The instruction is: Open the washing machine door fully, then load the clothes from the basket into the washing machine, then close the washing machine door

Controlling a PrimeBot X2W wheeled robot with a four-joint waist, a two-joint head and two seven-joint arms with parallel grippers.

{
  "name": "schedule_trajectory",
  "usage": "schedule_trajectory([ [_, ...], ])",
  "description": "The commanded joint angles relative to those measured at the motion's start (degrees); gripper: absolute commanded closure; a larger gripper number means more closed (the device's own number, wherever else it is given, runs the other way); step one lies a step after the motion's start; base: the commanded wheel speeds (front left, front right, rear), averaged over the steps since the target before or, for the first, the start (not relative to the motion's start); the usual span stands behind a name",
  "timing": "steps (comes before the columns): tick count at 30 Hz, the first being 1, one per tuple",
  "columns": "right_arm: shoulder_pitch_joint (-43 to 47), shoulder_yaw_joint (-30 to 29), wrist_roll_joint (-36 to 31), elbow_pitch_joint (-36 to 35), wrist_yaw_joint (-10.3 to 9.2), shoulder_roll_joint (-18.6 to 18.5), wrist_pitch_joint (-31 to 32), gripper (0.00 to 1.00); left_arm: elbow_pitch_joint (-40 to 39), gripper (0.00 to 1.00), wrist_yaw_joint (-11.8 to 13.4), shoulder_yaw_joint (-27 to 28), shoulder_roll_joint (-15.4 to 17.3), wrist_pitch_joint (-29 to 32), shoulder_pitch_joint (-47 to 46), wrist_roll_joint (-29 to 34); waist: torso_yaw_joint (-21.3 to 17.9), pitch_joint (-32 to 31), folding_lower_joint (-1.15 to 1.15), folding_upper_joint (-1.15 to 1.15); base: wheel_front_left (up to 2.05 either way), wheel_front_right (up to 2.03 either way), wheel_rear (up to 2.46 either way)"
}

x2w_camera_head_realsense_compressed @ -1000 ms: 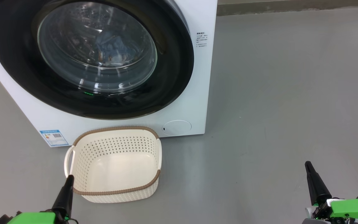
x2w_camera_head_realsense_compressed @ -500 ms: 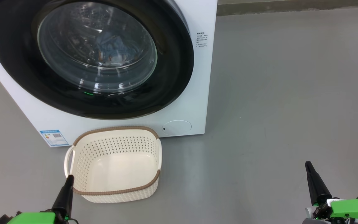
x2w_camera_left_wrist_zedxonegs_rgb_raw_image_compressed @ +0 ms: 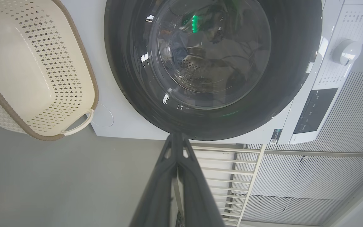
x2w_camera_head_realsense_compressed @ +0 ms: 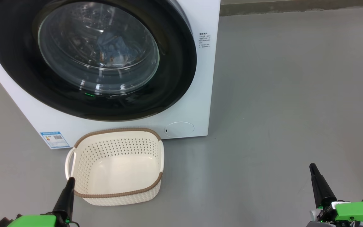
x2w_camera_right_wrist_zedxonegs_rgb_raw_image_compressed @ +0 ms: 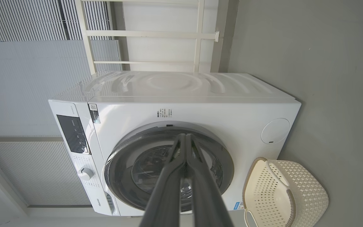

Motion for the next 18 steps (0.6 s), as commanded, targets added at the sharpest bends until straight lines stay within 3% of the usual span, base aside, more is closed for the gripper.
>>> schedule_trajectory([
  [1, -2.63, 1.24, 0.04, -1.73, 0.1, -0.13, 0.44, 1.0, -1.08, 1.0, -0.57, 1.65, 1.22, 0.34, -2.39, -0.49, 0.0, 0.0, 0.0, 0.0, 0.0, 0.0, 0.0],
  [18, -2.63, 1.21, 0.02, -1.73, 0.1, -0.11, 0.47, 1.0, -1.08, 1.0, -0.57, 1.65, 1.22, 0.34, -2.39, -0.49, 0.0, 0.0, 0.0, 0.0, 0.0, 0.0, 0.0],
])
